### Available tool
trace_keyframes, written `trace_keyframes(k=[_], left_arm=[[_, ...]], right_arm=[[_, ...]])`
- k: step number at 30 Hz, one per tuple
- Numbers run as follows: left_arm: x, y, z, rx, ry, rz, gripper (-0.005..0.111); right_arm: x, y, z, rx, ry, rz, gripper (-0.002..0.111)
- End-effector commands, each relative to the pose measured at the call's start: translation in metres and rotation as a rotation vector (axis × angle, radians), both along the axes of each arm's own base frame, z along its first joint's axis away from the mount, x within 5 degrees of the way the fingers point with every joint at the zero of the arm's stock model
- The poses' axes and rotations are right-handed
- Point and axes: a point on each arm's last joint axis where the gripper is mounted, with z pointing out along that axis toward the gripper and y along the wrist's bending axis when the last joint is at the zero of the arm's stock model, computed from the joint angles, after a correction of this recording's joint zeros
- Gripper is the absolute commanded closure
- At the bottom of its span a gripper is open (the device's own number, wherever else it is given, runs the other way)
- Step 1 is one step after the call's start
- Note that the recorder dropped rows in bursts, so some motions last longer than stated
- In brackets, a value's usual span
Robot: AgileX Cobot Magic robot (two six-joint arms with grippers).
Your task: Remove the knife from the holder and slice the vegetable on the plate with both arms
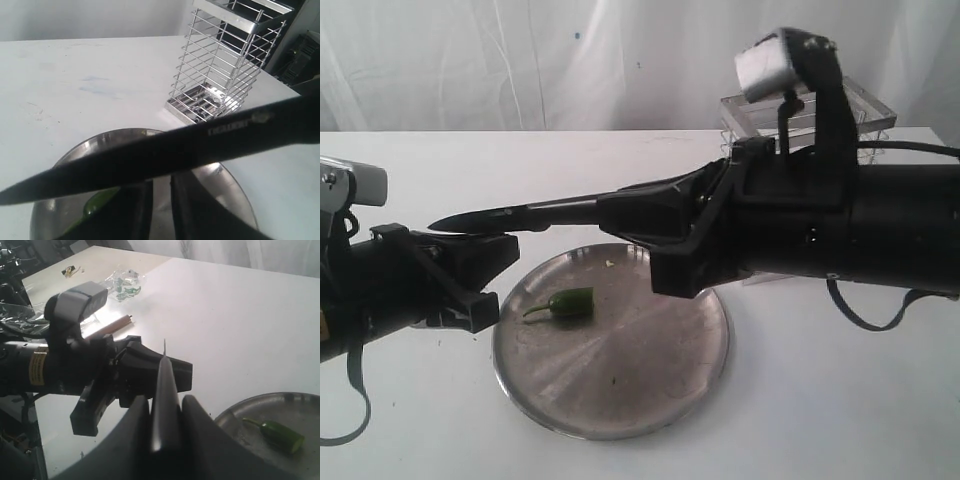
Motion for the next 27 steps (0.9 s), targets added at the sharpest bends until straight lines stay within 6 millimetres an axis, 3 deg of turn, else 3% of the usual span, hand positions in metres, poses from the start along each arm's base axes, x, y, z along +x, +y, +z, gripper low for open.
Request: trace_keyframes(k=[1, 22, 27], left_arm=[[0.001, 0.000, 0.003, 0.004, -0.025, 0.000, 0.086], [0.001, 0.001, 0.001, 0.027, -0.016, 0.004, 0.086], [0.001, 0.001, 0.001, 0.028, -0.014, 0.004, 0.086]], right_arm=[[-0.002, 0.008, -0.002, 0.002, 0.002, 0.039, 0.108], [0.002, 0.013, -0.051, -0.306, 0.119, 0.157, 0.108], [0.008, 0.017, -0.065, -0.332, 0.164, 0.157, 0.101]])
